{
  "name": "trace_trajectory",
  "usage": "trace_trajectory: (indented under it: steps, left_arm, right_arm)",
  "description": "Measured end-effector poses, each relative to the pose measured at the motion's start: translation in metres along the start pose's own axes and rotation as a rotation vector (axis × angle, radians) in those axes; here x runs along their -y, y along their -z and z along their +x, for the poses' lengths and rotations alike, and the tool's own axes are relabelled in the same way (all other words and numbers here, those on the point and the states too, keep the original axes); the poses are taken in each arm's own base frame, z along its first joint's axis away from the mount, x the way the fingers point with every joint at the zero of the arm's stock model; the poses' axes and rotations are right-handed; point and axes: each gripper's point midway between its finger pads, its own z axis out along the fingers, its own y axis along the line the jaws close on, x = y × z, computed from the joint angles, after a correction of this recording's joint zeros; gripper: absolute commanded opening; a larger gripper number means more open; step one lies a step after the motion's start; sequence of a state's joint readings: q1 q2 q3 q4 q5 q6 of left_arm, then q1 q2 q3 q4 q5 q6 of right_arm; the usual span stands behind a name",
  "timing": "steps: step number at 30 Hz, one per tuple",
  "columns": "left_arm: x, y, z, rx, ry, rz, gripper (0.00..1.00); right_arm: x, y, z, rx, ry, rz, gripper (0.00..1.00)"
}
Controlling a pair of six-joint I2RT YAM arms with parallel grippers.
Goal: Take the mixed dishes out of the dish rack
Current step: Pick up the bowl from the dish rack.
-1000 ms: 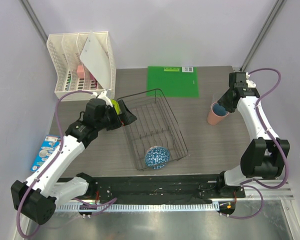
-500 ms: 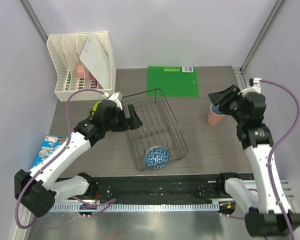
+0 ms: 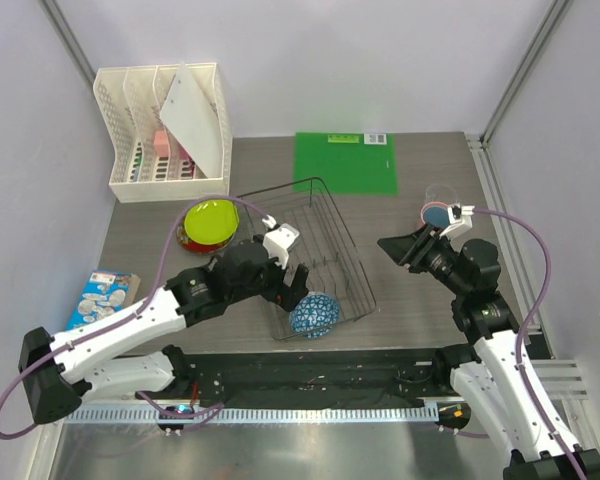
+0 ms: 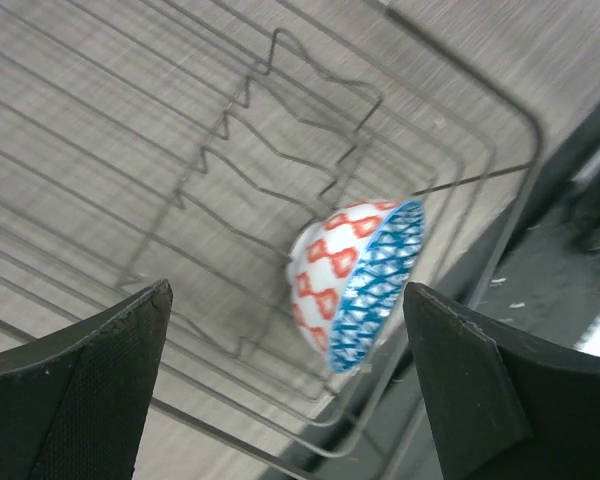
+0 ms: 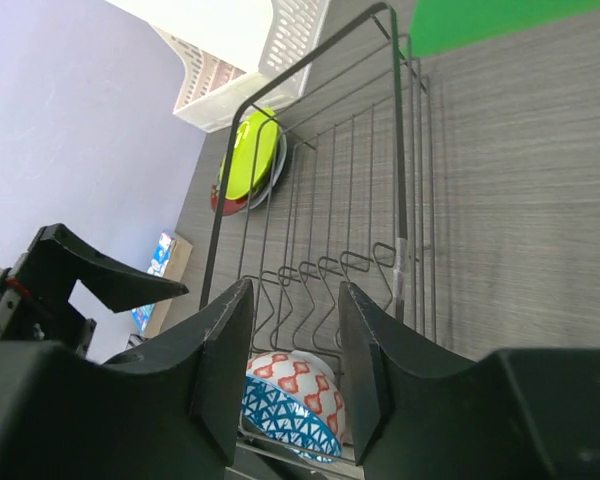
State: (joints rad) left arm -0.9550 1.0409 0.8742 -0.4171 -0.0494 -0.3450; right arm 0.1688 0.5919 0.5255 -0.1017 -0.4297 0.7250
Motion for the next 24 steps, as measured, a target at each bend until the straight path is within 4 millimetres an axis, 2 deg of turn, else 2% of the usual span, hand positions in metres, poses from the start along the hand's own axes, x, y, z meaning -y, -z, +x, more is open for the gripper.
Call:
trace_trajectory:
  steps: [4,8,12,18,24]
  left_arm:
    - [-0.008,-0.01,0.015,-0.003,-0.158,-0.067,0.84]
    - [-0.016,-0.026,0.033,-0.061,-0.27,-0.129,0.83]
    - [-0.014,-0.035,0.038,-0.073,-0.358,-0.154,0.82]
    - [-0.018,-0.046,0.051,-0.122,-0.402,-0.169,0.81]
    - [-0.014,-0.051,0.053,-0.118,-0.405,-0.159,0.71]
  right_arm:
    - [-0.007,0.002,-0.002,0.02,0.016,-0.043,0.44]
    - [-0.01,0.004,-0.002,0.034,0.026,-0.065,0.44]
    - [-0.009,0.005,0.001,0.03,0.026,-0.07,0.44]
    - [-0.01,0.005,0.002,0.027,0.028,-0.076,0.44]
    - [-0.007,0.004,0.005,0.025,0.026,-0.075,0.44]
